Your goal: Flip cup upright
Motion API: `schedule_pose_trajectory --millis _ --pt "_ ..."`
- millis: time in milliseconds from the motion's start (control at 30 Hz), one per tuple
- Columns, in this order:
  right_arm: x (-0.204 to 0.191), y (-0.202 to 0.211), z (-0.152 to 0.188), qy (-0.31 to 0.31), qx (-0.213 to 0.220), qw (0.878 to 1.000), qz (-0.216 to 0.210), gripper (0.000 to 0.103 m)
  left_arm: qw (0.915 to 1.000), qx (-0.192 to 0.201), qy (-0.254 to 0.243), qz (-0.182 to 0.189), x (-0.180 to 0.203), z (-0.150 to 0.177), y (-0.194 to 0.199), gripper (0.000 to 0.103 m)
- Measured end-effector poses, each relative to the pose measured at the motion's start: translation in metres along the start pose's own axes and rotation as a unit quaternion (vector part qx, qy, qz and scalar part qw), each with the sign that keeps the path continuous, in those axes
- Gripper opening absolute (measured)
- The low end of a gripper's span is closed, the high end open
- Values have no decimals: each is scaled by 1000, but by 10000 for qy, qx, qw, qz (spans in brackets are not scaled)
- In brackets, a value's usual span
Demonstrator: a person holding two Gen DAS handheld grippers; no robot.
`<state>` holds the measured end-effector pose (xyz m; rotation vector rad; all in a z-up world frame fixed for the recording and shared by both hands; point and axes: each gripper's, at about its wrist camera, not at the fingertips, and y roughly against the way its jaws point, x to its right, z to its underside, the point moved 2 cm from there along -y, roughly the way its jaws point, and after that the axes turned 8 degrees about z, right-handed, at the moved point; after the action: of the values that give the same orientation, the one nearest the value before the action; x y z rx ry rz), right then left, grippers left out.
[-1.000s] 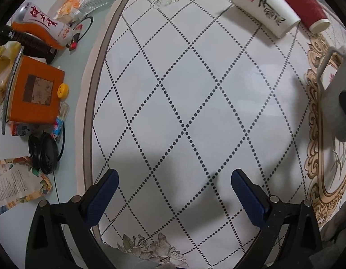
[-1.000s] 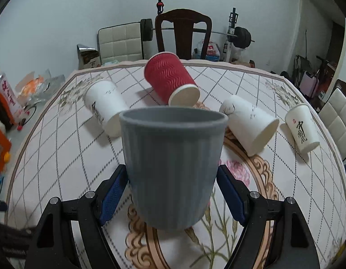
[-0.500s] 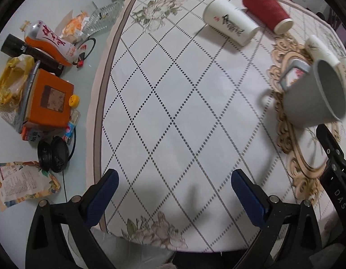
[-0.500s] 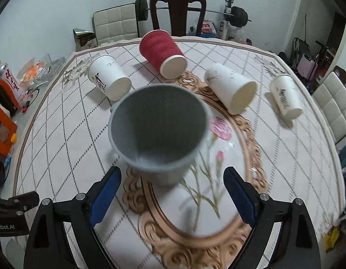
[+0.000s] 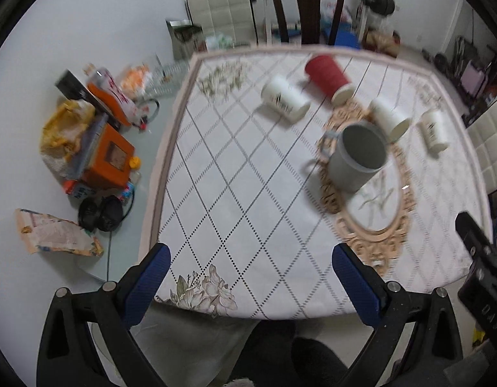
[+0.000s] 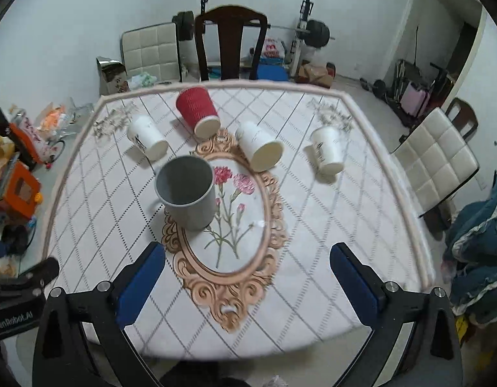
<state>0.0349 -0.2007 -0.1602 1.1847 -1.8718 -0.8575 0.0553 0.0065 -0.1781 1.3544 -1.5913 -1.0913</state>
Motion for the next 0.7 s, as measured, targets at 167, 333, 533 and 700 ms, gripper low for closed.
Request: schedule_pose_trajectory --millis 167,333,533,700 --pt "28 67 -6 73 219 9997 -19 103 9985 534 49 74 11 8 64 102" --pt "51 122 -6 6 444 9990 -8 103 9962 849 85 152 19 20 114 102" --pt "76 169 -2 -100 595 9980 -163 103 9934 1119 176 177 27 31 149 102" --pt "89 192 1 -126 703 9973 -190 103 9917 1260 144 196 34 39 164 102"
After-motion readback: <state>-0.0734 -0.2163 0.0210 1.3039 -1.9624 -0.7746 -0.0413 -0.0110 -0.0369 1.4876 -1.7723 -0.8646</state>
